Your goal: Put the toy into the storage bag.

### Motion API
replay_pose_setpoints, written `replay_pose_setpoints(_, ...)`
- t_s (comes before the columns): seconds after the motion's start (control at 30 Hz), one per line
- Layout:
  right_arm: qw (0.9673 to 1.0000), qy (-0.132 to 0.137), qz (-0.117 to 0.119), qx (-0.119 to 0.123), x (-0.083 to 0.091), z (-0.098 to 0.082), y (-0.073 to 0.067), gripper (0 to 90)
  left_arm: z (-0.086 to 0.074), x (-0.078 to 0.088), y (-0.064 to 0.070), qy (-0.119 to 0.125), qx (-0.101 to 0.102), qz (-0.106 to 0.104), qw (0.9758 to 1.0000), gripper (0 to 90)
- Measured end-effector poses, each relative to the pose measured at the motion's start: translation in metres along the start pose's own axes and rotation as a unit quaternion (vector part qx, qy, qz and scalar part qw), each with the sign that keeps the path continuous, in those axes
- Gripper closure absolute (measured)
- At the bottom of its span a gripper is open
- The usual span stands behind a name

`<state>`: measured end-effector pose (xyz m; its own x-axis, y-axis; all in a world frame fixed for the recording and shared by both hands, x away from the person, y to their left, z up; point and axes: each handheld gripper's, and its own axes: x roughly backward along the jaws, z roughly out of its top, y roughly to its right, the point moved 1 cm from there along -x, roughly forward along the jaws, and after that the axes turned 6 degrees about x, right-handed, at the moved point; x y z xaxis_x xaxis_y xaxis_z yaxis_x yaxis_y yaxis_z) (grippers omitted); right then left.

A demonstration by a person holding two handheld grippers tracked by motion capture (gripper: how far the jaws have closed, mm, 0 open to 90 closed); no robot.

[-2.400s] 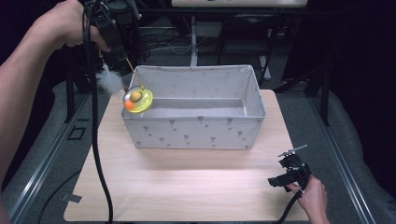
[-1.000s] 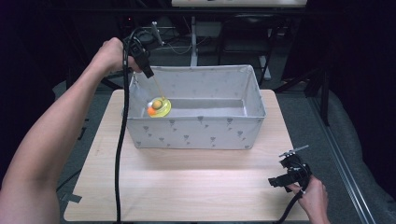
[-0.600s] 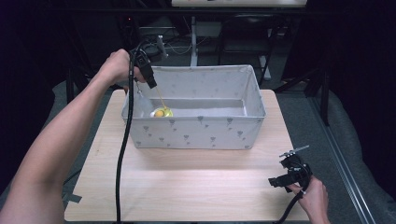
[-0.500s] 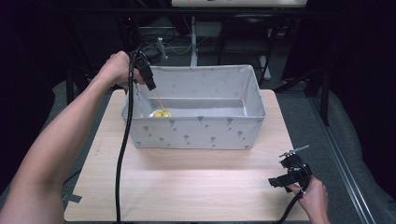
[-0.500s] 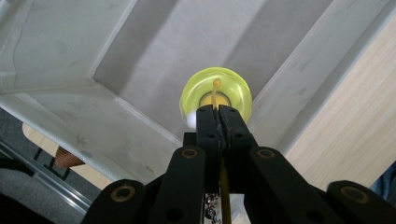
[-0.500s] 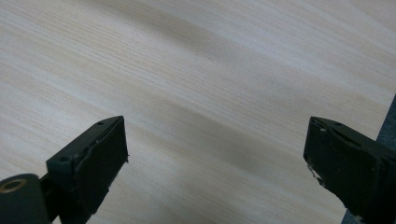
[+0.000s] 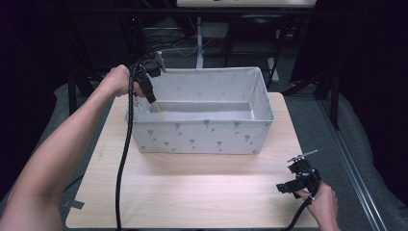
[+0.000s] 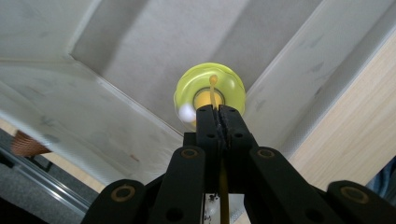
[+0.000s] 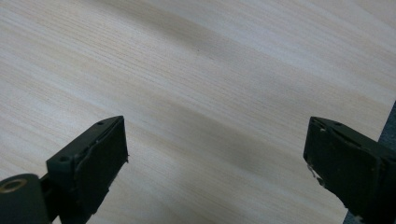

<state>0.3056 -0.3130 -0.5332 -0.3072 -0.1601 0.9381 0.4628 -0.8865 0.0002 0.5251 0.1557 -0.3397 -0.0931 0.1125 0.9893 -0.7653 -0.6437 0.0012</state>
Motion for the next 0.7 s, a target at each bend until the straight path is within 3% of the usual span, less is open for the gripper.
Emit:
replay_pose_setpoints(0.27, 1.0, -0.002, 0.003, 0.0, 0.0, 0.0, 0.0, 6.0, -0.012, -0.009, -0.002, 0.001, 0.004, -0.01, 0.9999, 88.0)
replay_pose_setpoints(0.7, 1.0, -0.005, -0.002, -0.001, -0.001, -0.001, 0.0, 6.0, -0.028, -0.023, -0.013, -0.002, 0.032, -0.02, 0.9993, 87.9)
